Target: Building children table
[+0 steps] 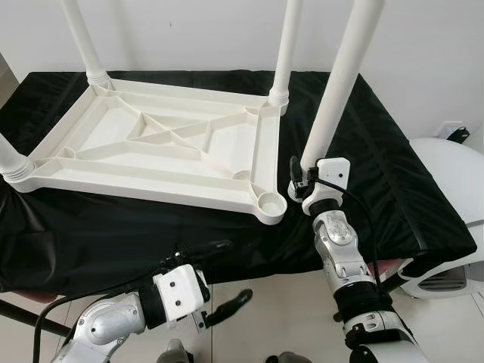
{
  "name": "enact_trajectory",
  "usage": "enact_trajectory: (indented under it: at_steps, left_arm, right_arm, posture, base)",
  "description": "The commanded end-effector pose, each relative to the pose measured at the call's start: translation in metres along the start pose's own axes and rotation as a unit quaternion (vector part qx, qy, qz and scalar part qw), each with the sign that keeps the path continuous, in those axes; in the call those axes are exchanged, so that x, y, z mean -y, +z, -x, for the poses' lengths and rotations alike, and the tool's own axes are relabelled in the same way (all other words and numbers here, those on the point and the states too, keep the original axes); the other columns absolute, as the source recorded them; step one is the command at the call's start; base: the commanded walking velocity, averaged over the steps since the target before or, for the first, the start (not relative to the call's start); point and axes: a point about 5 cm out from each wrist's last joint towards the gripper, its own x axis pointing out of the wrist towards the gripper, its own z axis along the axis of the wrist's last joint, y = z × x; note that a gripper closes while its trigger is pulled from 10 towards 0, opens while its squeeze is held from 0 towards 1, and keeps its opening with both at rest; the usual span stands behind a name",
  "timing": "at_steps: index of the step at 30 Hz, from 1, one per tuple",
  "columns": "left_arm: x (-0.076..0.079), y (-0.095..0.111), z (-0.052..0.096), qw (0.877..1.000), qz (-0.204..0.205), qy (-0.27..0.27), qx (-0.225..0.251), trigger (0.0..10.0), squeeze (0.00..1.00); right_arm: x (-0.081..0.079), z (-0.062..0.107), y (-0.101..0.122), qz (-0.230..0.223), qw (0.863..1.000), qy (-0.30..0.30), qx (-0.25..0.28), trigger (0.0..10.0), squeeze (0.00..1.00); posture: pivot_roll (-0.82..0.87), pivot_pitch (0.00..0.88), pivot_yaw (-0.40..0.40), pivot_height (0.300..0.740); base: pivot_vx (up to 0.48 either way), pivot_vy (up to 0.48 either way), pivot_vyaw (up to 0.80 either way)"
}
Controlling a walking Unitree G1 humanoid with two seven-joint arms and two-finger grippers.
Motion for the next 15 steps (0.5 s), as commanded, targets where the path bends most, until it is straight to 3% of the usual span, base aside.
enact_trajectory:
  at_steps: [1, 5, 15]
  left_arm:
    - [0.002, 0.003, -0.002, 1.0, -0.003, -0.027, 0.011, 10.0, 0.0]
    - [0.005, 0.006, -0.006, 0.997, -0.006, -0.068, 0.025, 10.0, 0.0]
    - [0.015, 0.009, -0.009, 0.995, 0.009, -0.09, 0.035, 10.0, 0.0]
  right_arm:
    - [-0.002, 0.004, -0.016, -0.001, 0.999, 0.003, -0.042, 10.0, 0.0]
    - [0.004, -0.004, -0.013, 0.019, 0.999, 0.016, -0.037, 10.0, 0.0]
    - [0.015, -0.017, -0.006, 0.042, 0.998, 0.018, -0.032, 10.0, 0.0]
  posture:
    - [0.11, 0.155, 0.023, 0.74]
    - [0.1, 0.154, 0.016, 0.74]
    - [0.08, 0.176, 0.009, 0.74]
  base:
    - [0.0, 0.0, 0.0]
    - [0.0, 0.0, 0.0]
    - [0.0, 0.0, 0.0]
